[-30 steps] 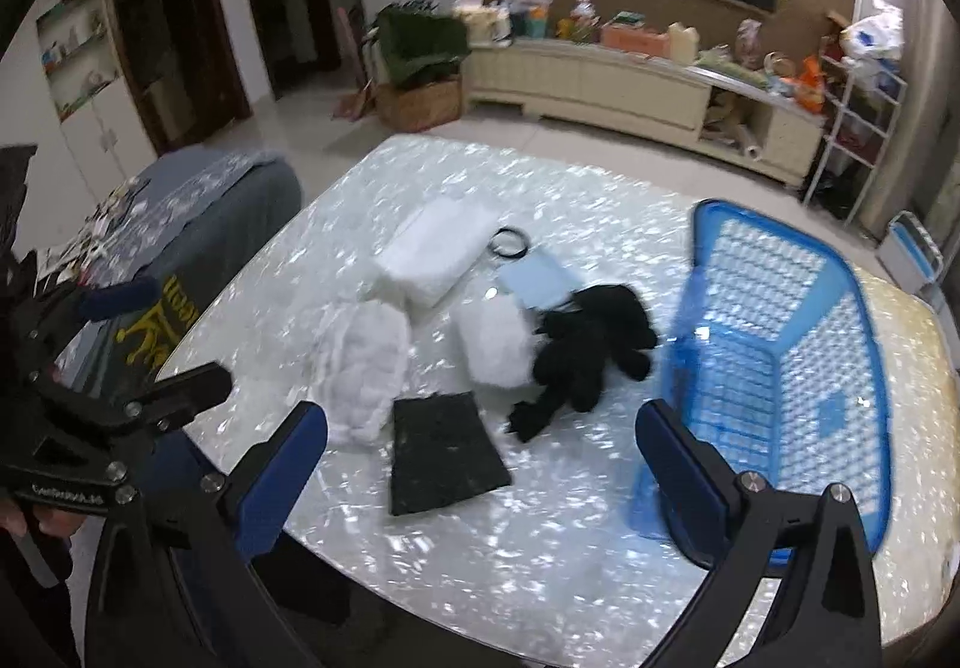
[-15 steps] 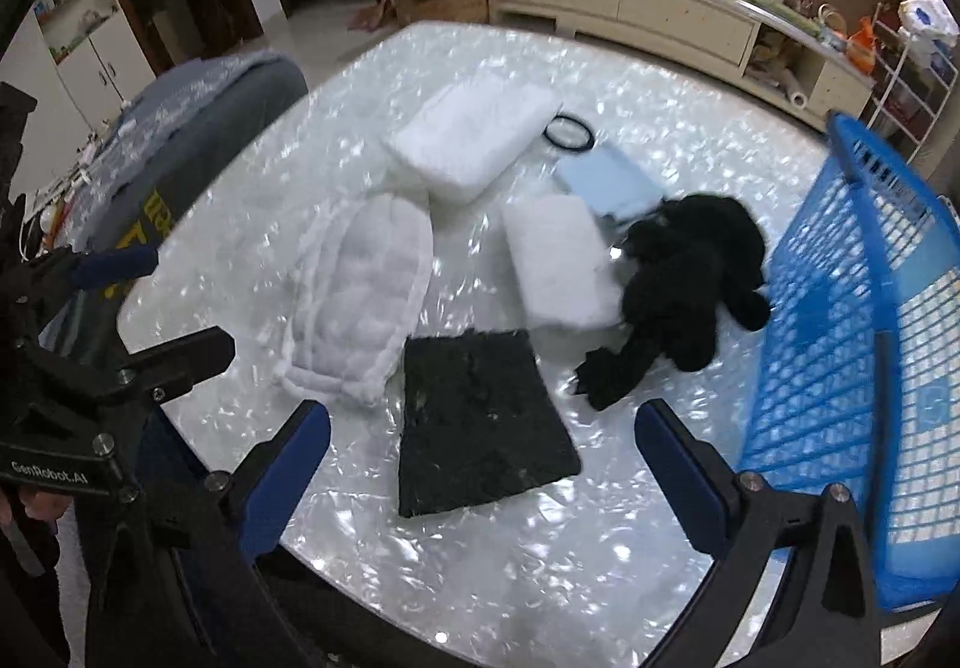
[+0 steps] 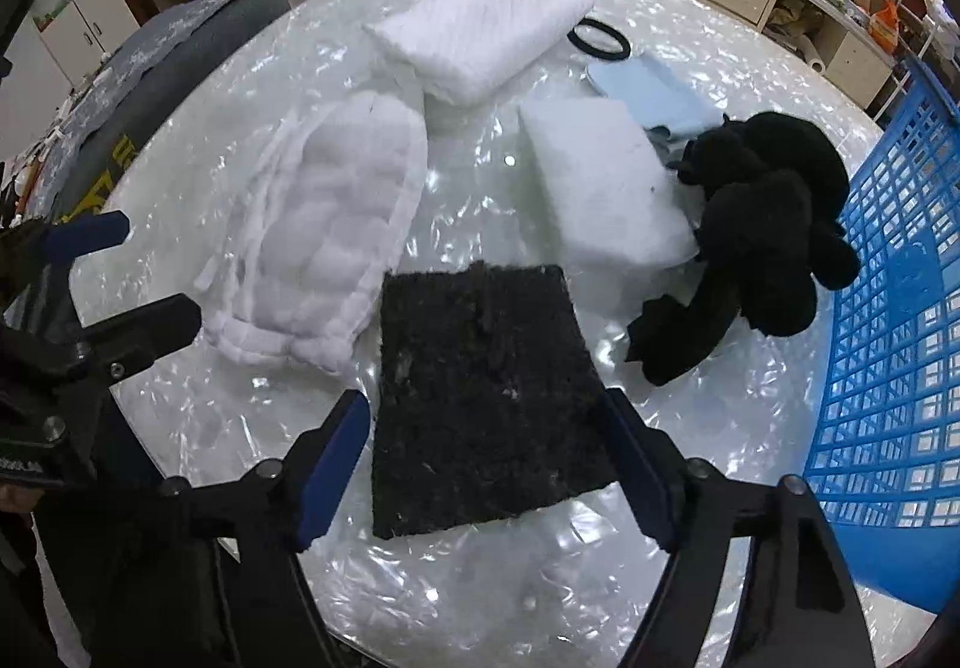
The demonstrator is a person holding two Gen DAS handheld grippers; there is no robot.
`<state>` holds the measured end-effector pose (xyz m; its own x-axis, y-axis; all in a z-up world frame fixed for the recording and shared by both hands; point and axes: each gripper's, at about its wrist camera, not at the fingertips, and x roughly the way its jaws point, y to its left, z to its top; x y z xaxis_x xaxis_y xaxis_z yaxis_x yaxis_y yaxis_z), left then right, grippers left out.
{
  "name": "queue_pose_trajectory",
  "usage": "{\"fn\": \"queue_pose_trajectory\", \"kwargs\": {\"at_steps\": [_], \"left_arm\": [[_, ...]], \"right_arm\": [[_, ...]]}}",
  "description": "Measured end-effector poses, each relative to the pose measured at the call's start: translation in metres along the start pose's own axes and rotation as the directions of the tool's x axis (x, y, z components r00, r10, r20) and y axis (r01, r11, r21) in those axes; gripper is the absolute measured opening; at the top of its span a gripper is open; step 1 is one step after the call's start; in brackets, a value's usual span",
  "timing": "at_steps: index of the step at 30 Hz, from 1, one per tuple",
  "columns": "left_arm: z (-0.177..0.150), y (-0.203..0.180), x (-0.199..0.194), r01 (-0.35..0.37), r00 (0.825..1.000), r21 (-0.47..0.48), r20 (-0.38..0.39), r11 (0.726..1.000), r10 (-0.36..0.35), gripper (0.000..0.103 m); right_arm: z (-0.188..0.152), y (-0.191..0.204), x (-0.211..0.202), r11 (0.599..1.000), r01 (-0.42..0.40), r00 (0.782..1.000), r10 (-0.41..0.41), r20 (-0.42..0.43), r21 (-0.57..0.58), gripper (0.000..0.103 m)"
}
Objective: Organize soft objects
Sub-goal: 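Reach the right tool to the black fuzzy square pad and grasp it, then lift the black pad with the right tool and carry it over the blue basket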
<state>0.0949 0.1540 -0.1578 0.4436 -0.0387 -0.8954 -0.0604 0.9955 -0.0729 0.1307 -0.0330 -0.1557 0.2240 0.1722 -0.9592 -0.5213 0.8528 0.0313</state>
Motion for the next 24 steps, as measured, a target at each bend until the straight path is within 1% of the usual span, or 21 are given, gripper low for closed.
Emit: {"fn": "queue_pose_trajectory", "kwargs": {"at_steps": [3,5,7,8,10,11,13,14,15,17,19,24], "left_arm": [[-0.002,-0.001,0.002,0.001,1.0,0.006,-0.004,1.0,-0.001,0.103],[-0.002,-0.001,0.003,0.004,1.0,0.006,-0.004,1.0,-0.004,0.103],[-0.002,-0.003,0.004,0.008,1.0,0.003,-0.004,1.0,-0.008,0.103],[-0.002,-0.003,0.003,0.01,1.0,0.003,-0.003,1.0,-0.01,0.103],[-0.002,-0.003,0.002,0.014,1.0,0.003,0.002,1.0,-0.014,0.103],[-0.002,-0.003,0.001,0.016,1.0,0.002,0.003,1.0,-0.016,0.103],[-0.003,-0.003,-0.001,0.019,1.0,0.002,0.006,1.0,-0.019,0.103],[-0.002,-0.004,-0.002,0.023,1.0,0.003,0.009,1.0,-0.023,0.103],[-0.003,-0.004,-0.003,0.024,1.0,0.003,0.01,1.0,-0.024,0.103],[-0.003,-0.006,-0.007,0.027,0.999,0.005,0.017,1.0,-0.027,0.103],[-0.002,-0.008,-0.011,0.032,0.999,0.007,0.025,0.999,-0.032,0.103],[0.0,-0.017,-0.025,0.046,0.998,0.019,0.048,0.999,-0.047,0.103]], "right_arm": [[-0.003,-0.001,0.004,1.0,0.011,1.0,-0.011,0.004,-0.006,0.074],[-0.005,0.001,0.006,0.999,0.03,1.0,-0.03,0.01,-0.017,0.07],[-0.008,0.005,0.008,0.998,0.06,0.998,-0.06,0.021,-0.021,0.053],[-0.009,0.004,0.008,0.998,0.059,0.998,-0.059,0.025,-0.014,0.049],[-0.013,0.001,0.005,0.998,0.066,0.997,-0.066,0.029,-0.003,0.035],[-0.015,-0.002,0.003,0.998,0.064,0.997,-0.064,0.031,0.003,0.032],[-0.017,-0.007,0.001,0.999,0.053,0.998,-0.053,0.03,0.015,0.021],[-0.017,-0.01,-0.001,0.999,0.042,0.999,-0.042,0.028,0.023,0.019],[-0.017,-0.012,-0.003,0.999,0.028,0.999,-0.029,0.026,0.032,0.016],[-0.018,-0.015,-0.01,0.999,0.012,0.999,-0.013,0.035,0.046,0.016],[-0.018,-0.017,-0.019,0.999,0.02,0.998,-0.022,0.054,0.045,0.015],[-0.011,-0.016,-0.042,0.999,0.005,0.996,-0.009,0.088,0.051,0.015]]}}
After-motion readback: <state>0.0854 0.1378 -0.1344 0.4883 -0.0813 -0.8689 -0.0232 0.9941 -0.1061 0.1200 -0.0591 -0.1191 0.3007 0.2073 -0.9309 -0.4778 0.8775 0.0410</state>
